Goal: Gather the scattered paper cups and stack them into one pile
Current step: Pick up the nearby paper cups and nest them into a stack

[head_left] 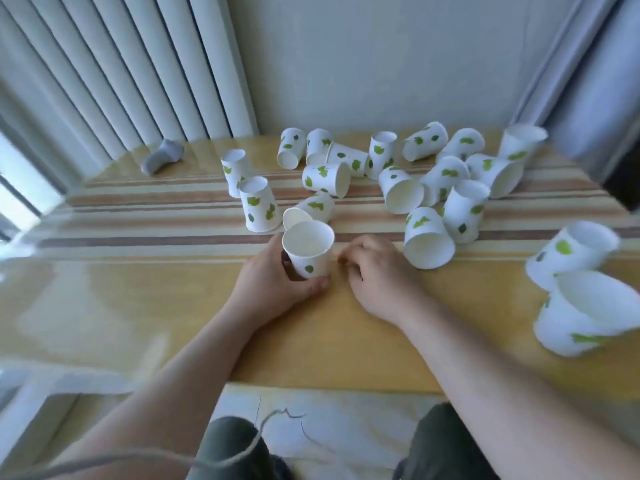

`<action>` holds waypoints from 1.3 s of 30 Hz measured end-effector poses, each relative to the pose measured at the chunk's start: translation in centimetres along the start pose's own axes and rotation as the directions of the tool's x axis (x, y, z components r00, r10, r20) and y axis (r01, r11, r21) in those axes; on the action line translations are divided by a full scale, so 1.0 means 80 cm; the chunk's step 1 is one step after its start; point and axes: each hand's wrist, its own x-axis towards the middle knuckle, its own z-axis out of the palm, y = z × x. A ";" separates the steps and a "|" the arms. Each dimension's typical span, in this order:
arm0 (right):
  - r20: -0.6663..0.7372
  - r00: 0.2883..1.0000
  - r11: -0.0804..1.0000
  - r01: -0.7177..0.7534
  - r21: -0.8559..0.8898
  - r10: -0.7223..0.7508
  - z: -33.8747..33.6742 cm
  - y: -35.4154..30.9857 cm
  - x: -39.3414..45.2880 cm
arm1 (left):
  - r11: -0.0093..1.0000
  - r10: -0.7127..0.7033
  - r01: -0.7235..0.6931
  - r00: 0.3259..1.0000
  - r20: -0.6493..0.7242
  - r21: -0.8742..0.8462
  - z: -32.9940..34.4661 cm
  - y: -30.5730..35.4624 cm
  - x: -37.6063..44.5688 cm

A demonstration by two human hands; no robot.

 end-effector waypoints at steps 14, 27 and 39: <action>-0.405 0.834 0.922 -0.380 0.069 0.374 -0.056 0.023 -0.073 | 1.000 -0.020 0.018 0.994 0.108 0.024 0.003 0.018 -0.015; -0.153 0.859 0.515 -0.142 0.845 0.488 -0.081 0.006 0.010 | 0.996 0.083 -0.083 0.996 -0.026 0.033 0.021 -0.002 -0.005; 0.215 0.976 0.808 -0.105 0.579 -0.027 -0.086 -0.028 0.009 | 0.991 0.038 -0.058 0.987 0.155 0.122 -0.002 0.013 -0.019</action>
